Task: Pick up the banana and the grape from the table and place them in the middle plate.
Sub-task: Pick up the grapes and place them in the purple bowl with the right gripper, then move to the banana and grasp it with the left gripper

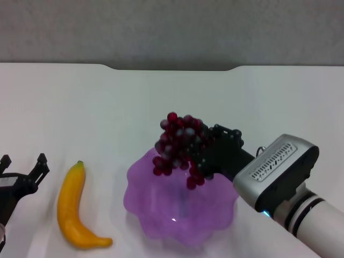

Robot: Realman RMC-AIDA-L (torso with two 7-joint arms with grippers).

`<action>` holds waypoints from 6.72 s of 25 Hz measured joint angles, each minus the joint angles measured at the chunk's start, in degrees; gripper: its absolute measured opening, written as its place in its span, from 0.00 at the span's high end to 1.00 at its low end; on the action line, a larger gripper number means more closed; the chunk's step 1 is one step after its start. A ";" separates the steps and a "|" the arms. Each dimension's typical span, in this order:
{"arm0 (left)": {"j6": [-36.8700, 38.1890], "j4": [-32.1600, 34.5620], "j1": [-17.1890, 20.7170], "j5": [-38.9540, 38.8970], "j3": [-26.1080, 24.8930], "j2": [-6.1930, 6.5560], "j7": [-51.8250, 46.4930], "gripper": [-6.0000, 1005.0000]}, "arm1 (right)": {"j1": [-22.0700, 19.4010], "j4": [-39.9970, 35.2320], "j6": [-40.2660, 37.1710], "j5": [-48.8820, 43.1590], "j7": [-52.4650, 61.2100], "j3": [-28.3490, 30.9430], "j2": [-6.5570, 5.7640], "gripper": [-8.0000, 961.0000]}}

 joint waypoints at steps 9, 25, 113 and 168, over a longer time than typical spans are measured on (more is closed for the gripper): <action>0.00 0.07 -0.09 -0.64 -0.04 0.06 -0.03 0.11 | -0.55 -1.97 2.64 1.40 0.20 -0.62 0.07 0.60; 0.00 -0.11 -0.08 -0.61 0.31 0.02 0.04 0.11 | -0.03 -7.96 2.44 2.24 0.25 -0.91 0.08 0.61; -80.80 -55.03 4.63 0.81 -24.32 0.57 21.65 0.11 | -1.29 -34.53 -23.45 1.15 20.11 2.94 0.17 0.08; -79.37 -44.49 5.20 11.08 -23.07 0.26 10.80 0.13 | -1.27 -34.90 -23.98 1.27 20.11 3.38 0.08 0.08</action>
